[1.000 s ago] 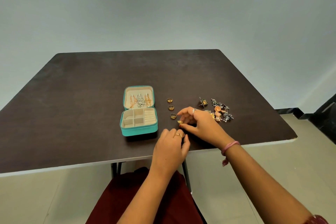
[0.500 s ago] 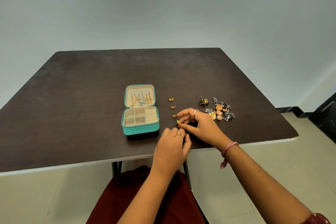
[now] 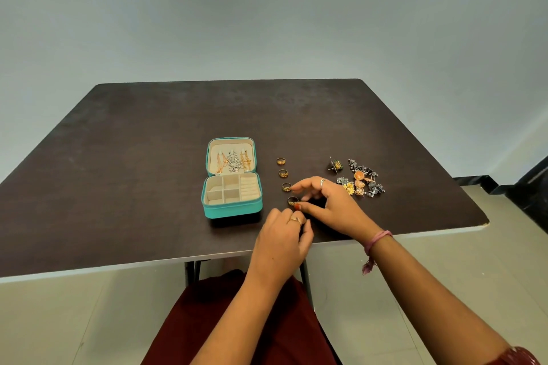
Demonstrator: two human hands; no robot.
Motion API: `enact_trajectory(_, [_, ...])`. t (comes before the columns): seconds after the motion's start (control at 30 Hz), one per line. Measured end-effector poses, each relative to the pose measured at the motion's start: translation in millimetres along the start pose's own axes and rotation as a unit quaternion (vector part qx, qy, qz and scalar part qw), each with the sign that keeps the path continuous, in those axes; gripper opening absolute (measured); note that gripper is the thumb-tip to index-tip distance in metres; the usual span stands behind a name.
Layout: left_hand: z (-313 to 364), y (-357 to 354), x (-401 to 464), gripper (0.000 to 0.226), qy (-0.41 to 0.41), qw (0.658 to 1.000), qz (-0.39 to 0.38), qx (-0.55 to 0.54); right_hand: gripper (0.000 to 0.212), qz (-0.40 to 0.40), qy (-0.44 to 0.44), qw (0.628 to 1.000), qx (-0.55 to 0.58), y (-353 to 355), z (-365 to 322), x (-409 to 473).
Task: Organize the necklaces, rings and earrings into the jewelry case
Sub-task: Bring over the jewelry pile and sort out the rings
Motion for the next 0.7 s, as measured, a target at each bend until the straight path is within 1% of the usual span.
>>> enact_trajectory(0.1, [-2.4,-1.6,-1.2,0.013,-0.002,1.0,-0.012,-0.015,0.03,0.022,0.0,1.0,0.002,2.9,0.2,-1.1])
enact_trajectory(0.23, [-1.9,4.1,-3.2,0.02,0.011,0.998,-0.014,-0.067,0.022,0.068,-0.019,0.997,0.023,9.5,7.0,-2.8])
enact_trajectory(0.3, [0.7,11.9,-3.6,0.023,0.008,0.996,-0.013,-0.092,0.022,0.07,-0.039,0.996,0.038,9.7,11.7,-2.2])
enact_trajectory(0.37, [6.4,24.4,-1.7,0.023,-0.018,0.995,-0.005,-0.101,0.021,0.066,-0.057,0.995,0.054,9.3,15.5,-1.2])
enact_trajectory(0.5, [14.5,61.2,7.2,0.017,-0.067,0.991,0.046,-0.104,0.017,0.068,-0.084,0.991,0.075,10.2,20.3,-1.0])
enact_trajectory(0.6, [14.1,92.0,16.0,0.015,-0.088,0.987,0.094,-0.096,0.015,0.065,-0.096,0.991,0.073,9.8,20.1,1.3])
enact_trajectory(0.67, [4.0,110.4,21.8,0.018,-0.072,0.986,0.127,-0.082,0.014,0.058,-0.105,0.99,0.079,9.3,18.7,2.9])
enact_trajectory(0.7, [-4.3,117.7,24.9,0.023,-0.052,0.986,0.137,-0.076,0.013,0.055,-0.109,0.989,0.081,9.2,18.0,3.4])
Point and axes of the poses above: each hand's wrist, its own x-axis towards the middle knuckle, its own y-axis out of the back of the hand, z = x × y, the point moved 8 cm from there along x, towards the middle knuckle, and after that the axes turned 10 degrees about -x, right-handed, at the moved point
